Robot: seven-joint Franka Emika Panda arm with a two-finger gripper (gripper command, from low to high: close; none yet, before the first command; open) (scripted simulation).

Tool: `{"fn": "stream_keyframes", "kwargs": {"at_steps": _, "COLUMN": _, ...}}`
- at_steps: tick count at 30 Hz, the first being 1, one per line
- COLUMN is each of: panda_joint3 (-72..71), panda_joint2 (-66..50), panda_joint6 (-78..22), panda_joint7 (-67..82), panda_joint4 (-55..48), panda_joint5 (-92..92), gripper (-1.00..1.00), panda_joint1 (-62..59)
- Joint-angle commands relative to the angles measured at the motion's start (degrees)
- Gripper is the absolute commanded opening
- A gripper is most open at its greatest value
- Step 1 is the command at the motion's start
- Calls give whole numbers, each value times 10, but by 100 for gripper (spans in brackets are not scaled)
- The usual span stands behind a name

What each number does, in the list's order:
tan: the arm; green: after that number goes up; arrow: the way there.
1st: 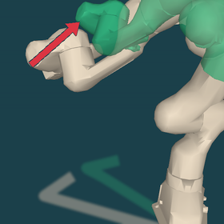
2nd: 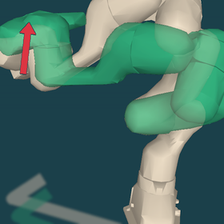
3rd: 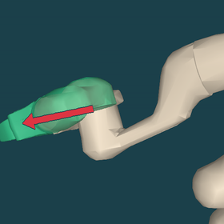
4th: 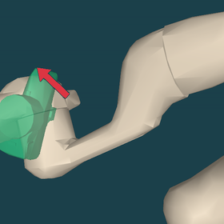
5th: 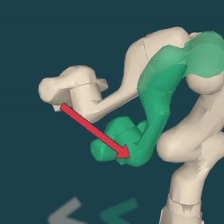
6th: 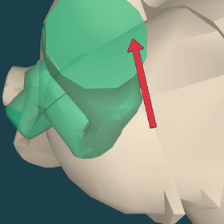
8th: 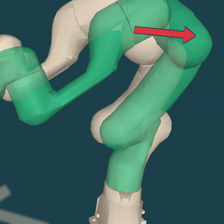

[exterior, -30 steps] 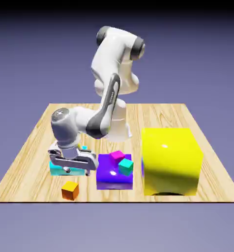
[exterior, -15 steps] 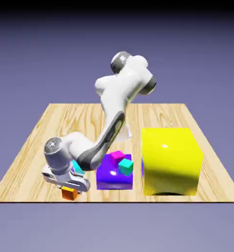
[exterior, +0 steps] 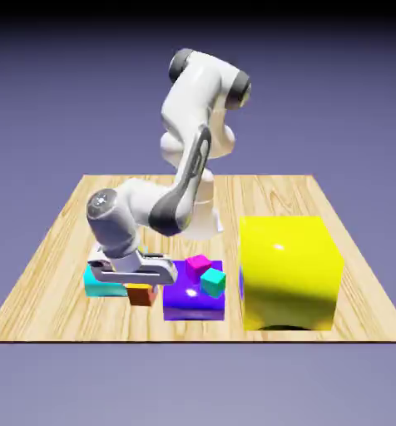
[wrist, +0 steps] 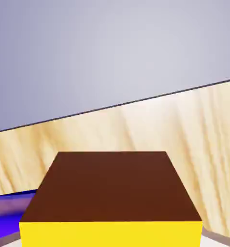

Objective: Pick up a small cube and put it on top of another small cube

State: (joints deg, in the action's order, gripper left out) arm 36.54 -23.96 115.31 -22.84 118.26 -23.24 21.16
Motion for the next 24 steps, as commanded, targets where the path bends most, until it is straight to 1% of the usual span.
{"fn": "stream_keyframes", "kwargs": {"at_steps": 1, "panda_joint3": -21, "panda_joint2": 21, "panda_joint6": 1, "panda_joint7": -4, "panda_joint4": 14, "panda_joint5": 21, "gripper": -100, "panda_joint1": -7}}
{"fn": "stream_keyframes", "kwargs": {"at_steps": 15, "panda_joint3": -311, "panda_joint2": 308, "panda_joint6": 16, "panda_joint7": -43, "panda_joint4": 214, "panda_joint5": 288, "gripper": -100, "panda_joint1": -99}}
{"fn": "stream_keyframes", "kwargs": {"at_steps": 16, "panda_joint3": -305, "panda_joint2": 319, "panda_joint6": 15, "panda_joint7": -53, "panda_joint4": 219, "panda_joint5": 304, "gripper": -100, "panda_joint1": -116}}
{"fn": "stream_keyframes", "kwargs": {"at_steps": 18, "panda_joint3": -303, "panda_joint2": 321, "panda_joint6": 14, "panda_joint7": -55, "panda_joint4": 220, "panda_joint5": 306, "gripper": -100, "panda_joint1": -119}}
{"fn": "stream_keyframes", "kwargs": {"at_steps": 23, "panda_joint3": -297, "panda_joint2": 263, "panda_joint6": 128, "panda_joint7": -59, "panda_joint4": 275, "panda_joint5": 313, "gripper": -100, "panda_joint1": -124}}
{"fn": "stream_keyframes", "kwargs": {"at_steps": 24, "panda_joint3": -297, "panda_joint2": 263, "panda_joint6": 128, "panda_joint7": -59, "panda_joint4": 275, "panda_joint5": 313, "gripper": 100, "panda_joint1": -124}}
